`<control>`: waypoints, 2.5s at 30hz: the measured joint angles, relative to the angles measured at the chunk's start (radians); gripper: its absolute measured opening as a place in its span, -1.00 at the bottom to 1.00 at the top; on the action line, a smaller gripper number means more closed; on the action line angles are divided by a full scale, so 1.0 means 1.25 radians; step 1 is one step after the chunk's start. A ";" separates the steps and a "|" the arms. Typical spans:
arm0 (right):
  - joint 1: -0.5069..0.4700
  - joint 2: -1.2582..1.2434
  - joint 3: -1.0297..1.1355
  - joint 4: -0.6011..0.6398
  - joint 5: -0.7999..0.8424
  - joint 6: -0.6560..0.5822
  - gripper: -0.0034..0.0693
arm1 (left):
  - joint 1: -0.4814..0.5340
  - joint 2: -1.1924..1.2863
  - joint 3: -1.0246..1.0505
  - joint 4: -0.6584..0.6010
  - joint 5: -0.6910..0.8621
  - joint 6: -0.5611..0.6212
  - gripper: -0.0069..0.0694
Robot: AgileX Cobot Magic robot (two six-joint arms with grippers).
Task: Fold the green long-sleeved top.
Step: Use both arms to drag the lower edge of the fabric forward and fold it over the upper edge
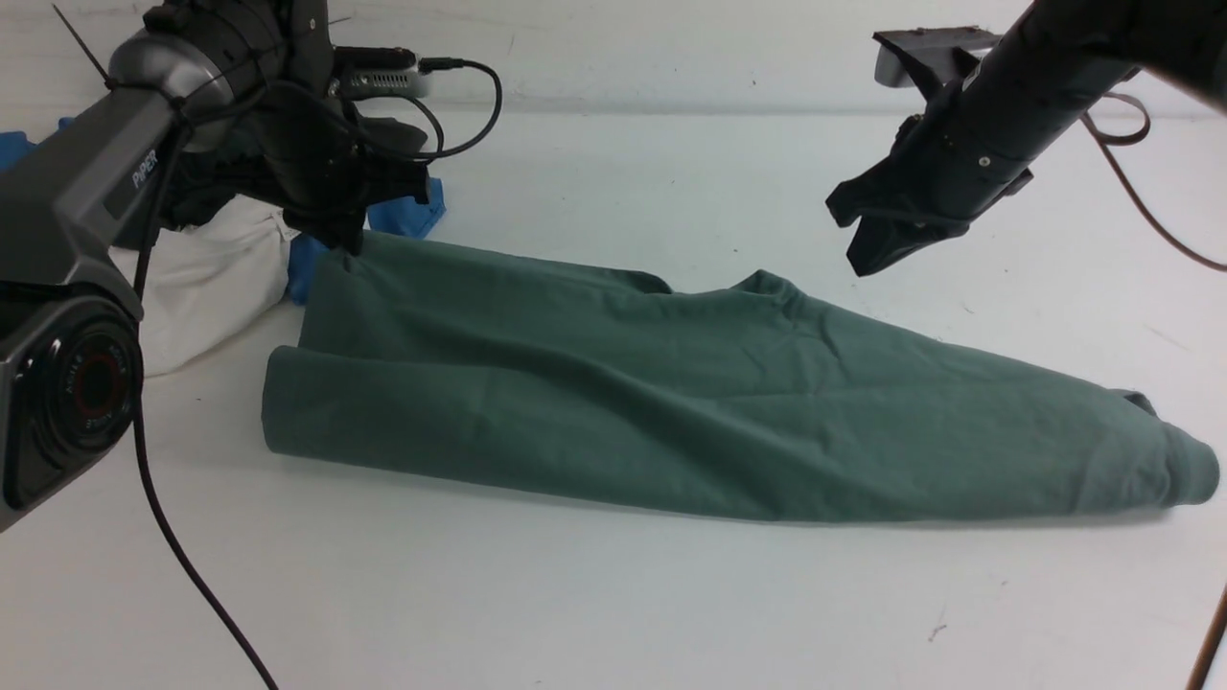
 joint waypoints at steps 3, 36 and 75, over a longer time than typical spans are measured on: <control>0.000 0.012 0.000 0.010 0.001 0.000 -0.95 | 0.000 0.014 0.000 0.009 0.000 0.003 -0.72; 0.000 0.026 0.000 0.033 0.009 -0.021 -0.95 | -0.009 0.047 0.000 0.029 -0.029 0.041 -0.83; 0.017 0.210 0.000 0.076 -0.347 -0.107 -0.42 | -0.006 0.002 0.002 0.074 -0.217 -0.024 -0.83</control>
